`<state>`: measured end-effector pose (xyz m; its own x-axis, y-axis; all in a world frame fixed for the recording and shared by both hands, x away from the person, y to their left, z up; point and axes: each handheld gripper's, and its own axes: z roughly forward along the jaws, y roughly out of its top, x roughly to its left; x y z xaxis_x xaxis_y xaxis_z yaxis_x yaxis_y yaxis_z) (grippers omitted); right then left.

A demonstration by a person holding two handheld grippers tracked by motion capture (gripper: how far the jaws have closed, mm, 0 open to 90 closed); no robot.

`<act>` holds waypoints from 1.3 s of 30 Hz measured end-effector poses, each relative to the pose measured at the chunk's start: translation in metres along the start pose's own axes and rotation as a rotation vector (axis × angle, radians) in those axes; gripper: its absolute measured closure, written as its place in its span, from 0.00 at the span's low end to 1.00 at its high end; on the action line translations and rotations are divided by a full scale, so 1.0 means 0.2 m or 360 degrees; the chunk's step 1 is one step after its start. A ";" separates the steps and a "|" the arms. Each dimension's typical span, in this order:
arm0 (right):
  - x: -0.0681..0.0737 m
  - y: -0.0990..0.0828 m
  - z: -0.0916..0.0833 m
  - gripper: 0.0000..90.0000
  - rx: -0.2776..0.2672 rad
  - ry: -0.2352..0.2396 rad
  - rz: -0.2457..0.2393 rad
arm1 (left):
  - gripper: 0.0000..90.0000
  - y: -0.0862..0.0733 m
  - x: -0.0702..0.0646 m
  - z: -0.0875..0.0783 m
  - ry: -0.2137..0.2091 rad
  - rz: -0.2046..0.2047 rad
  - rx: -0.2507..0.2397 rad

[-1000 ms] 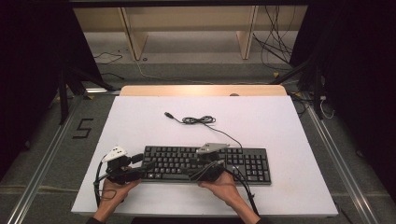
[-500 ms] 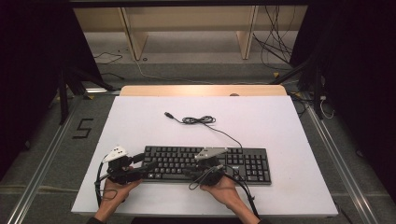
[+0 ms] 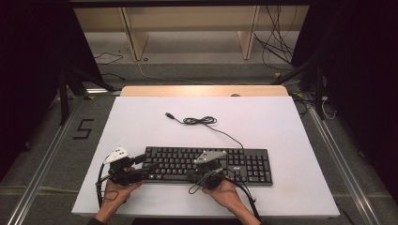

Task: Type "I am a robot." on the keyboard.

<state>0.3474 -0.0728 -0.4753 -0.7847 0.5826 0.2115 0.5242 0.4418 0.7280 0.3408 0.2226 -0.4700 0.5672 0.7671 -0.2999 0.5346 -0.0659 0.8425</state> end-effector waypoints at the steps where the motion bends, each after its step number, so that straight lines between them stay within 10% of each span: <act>1: 0.00 0.00 0.00 1.00 0.0001 -0.0001 -0.0001 | 0.35 0.00 0.00 0.00 -0.0002 0.0002 0.0000; 39: -0.02 0.01 -0.05 0.91 -0.0082 0.0024 0.0043 | 0.36 0.00 0.00 0.01 -0.0012 0.0008 0.0000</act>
<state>0.3483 -0.0802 -0.4683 -0.7756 0.5833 0.2412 0.5280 0.3902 0.7543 0.3419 0.2208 -0.4705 0.5743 0.7620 -0.2992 0.5318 -0.0695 0.8440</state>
